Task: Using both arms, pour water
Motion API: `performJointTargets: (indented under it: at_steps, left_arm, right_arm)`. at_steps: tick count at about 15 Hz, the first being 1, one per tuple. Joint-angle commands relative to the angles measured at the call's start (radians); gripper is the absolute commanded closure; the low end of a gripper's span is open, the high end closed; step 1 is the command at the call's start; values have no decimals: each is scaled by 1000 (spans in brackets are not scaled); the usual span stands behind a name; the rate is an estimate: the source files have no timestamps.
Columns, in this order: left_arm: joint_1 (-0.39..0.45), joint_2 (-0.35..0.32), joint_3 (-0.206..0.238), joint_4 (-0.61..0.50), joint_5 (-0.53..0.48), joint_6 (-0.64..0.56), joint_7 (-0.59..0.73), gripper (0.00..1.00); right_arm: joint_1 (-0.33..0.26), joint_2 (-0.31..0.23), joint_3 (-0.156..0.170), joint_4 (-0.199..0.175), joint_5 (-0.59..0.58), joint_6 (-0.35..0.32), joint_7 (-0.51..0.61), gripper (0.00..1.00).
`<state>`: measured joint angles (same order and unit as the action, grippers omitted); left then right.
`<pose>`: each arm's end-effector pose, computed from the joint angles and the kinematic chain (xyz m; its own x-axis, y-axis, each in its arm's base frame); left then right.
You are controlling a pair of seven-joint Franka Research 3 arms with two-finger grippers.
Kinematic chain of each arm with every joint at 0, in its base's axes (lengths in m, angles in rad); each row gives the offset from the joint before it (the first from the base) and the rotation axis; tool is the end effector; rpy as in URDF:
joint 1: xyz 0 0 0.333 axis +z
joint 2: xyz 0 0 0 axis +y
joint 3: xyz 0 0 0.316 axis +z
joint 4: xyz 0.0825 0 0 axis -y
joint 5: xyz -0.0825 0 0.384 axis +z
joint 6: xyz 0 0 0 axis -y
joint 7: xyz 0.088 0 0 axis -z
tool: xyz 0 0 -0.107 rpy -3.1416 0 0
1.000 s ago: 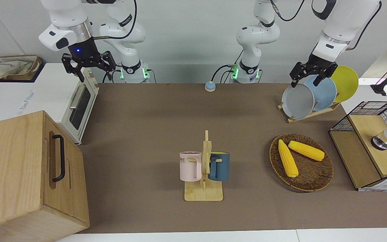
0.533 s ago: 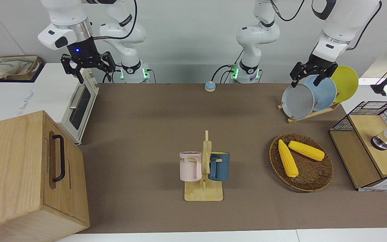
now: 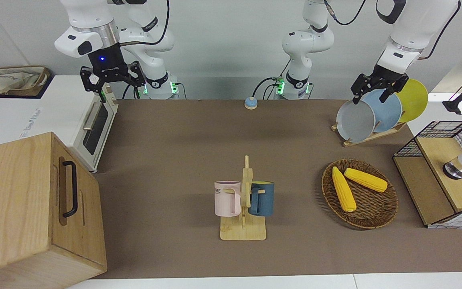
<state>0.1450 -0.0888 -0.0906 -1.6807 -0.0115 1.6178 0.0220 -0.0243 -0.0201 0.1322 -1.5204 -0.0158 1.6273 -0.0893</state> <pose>0.5301 0.0255 0.6246 0.9991 0.0331 0.0256 0.0330 -0.9995 0.0029 0.5511 0.0589 0.6649 0.9726 0.1962 0.1243 0.1941 -0.9805 0.0296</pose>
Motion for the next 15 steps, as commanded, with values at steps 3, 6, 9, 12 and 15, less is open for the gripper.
performJointTargets:
  at_steps: [3,6,9,12,15]
  left_arm:
    - [28,9,69,21,39,-15,149,9]
    - [31,18,138,22,38,-7,255,9]
    - [31,52,231,64,36,-1,375,9]
    - [31,103,305,114,33,11,486,9]
    - [33,127,348,122,33,74,551,9]
  right_arm:
    - [15,31,47,-17,5,123,-64,9]
    - [40,52,72,-41,2,215,-66,9]
    - [58,86,78,-49,-6,301,-70,9]
    - [81,133,93,-47,-15,405,-69,9]
    - [90,207,136,-37,-103,506,-64,9]
